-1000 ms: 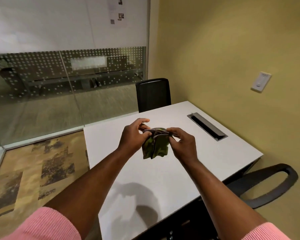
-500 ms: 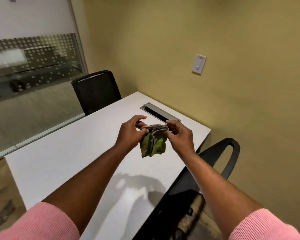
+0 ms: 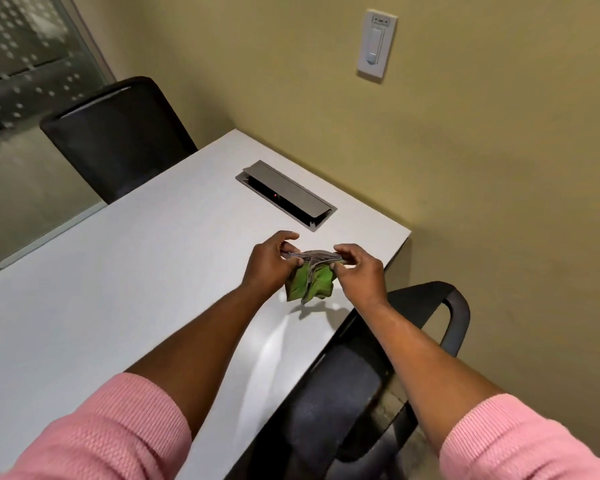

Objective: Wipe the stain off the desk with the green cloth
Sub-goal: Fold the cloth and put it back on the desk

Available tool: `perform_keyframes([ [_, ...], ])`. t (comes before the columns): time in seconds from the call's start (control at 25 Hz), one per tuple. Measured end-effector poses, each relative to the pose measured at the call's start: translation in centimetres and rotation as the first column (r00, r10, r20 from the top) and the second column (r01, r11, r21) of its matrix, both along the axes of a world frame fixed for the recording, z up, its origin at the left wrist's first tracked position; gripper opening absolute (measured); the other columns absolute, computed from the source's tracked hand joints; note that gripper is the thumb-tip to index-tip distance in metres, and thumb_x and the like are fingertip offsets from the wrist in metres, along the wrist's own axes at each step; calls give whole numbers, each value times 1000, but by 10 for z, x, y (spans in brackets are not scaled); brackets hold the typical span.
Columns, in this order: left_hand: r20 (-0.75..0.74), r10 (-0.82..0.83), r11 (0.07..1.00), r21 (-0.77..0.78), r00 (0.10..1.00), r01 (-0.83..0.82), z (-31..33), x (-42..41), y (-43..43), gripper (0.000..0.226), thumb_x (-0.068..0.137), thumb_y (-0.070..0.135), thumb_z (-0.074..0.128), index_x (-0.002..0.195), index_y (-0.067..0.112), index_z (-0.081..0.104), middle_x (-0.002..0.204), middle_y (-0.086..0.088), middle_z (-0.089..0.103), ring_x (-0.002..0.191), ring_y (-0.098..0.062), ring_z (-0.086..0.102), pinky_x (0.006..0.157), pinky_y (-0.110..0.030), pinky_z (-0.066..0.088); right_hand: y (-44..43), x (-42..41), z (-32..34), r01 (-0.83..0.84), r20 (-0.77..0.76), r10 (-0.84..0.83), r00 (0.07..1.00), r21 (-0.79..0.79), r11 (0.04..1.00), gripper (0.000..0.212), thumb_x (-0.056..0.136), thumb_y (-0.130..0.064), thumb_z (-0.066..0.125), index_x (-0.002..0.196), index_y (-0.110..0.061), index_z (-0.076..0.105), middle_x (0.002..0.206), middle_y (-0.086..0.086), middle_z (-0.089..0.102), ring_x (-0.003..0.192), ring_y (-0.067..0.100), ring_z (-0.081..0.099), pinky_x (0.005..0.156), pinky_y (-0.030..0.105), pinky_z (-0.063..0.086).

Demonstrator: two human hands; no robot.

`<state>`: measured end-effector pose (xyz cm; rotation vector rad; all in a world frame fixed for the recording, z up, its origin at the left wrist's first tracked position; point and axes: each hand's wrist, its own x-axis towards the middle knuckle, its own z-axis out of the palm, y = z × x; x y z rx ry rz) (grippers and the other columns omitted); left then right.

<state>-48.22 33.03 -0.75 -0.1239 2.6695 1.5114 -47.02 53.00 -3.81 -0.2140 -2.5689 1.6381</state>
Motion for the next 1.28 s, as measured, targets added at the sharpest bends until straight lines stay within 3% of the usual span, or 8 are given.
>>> perform_keyframes([
  [0.2, 161, -54, 994, -86, 985, 68, -66, -62, 47, 44, 82, 12, 75, 121, 31, 66, 89, 12, 73, 86, -4, 67, 79, -27, 52, 36, -45, -66, 27, 179, -34, 983, 39, 999, 35, 86, 2, 70, 117, -13, 74, 107, 0, 75, 100, 16, 70, 96, 35, 58],
  [0.36, 244, -120, 975, -155, 962, 161, -110, -109, 80, 44, 85, 14, 69, 127, 28, 63, 102, 7, 73, 96, -19, 67, 84, -32, 52, 53, -79, -107, 82, 251, -119, 961, 155, 984, 39, 85, 0, 64, 122, -11, 71, 116, 9, 75, 109, 26, 70, 94, 33, 57],
  [0.52, 228, -90, 967, -214, 970, 140, -142, -145, 107, 44, 86, 16, 63, 129, 28, 61, 109, 7, 73, 106, -22, 67, 93, -35, 51, 69, -115, -128, 46, 319, -123, 940, 237, 970, 38, 88, -3, 62, 124, -12, 69, 120, 9, 74, 112, 28, 68, 91, 28, 50],
  [0.68, 244, -48, 950, -288, 969, 120, -161, -154, 121, 41, 98, 26, 52, 139, 28, 55, 136, 2, 67, 125, -23, 61, 103, -37, 46, 78, -144, -150, -62, 409, -88, 908, 340, 938, 41, 90, -10, 56, 130, -17, 64, 125, 8, 72, 116, 31, 66, 87, 31, 50],
  [0.8, 282, -151, 899, -360, 948, 250, -182, -147, 120, 54, 103, 34, 51, 154, 20, 42, 161, -5, 43, 147, -27, 41, 117, -40, 34, 83, -152, -163, -170, 447, -58, 892, 453, 875, 44, 91, -12, 53, 134, -17, 61, 128, 9, 68, 121, 33, 60, 90, 37, 50],
  [0.96, 364, -273, 767, -476, 890, 430, -212, -126, 112, 81, 102, 51, 49, 164, 17, 9, 173, -8, 5, 160, -28, 5, 129, -48, 11, 87, -149, -179, -325, 387, 84, 918, 617, 717, 66, 91, -7, 53, 155, -17, 40, 160, 11, 42, 148, 31, 37, 115, 46, 38],
  [1.08, 352, -242, 722, -557, 904, 410, -222, -119, 107, 84, 103, 55, 44, 164, 15, 3, 174, -9, -1, 160, -29, -3, 129, -51, 7, 85, -151, -186, -475, 481, 162, 862, 655, 588, 73, 96, -7, 47, 163, -24, 22, 173, 4, 17, 159, 27, 14, 125, 55, 19],
  [1.28, 340, -211, 728, -571, 916, 379, -210, -114, 101, 89, 101, 66, 36, 164, 14, 2, 173, -10, -5, 160, -26, -9, 129, -51, 2, 79, -149, -167, -518, 519, 174, 837, 649, 558, 80, 97, -16, 49, 165, -20, 8, 174, 4, 3, 161, 25, 4, 127, 57, 12],
])
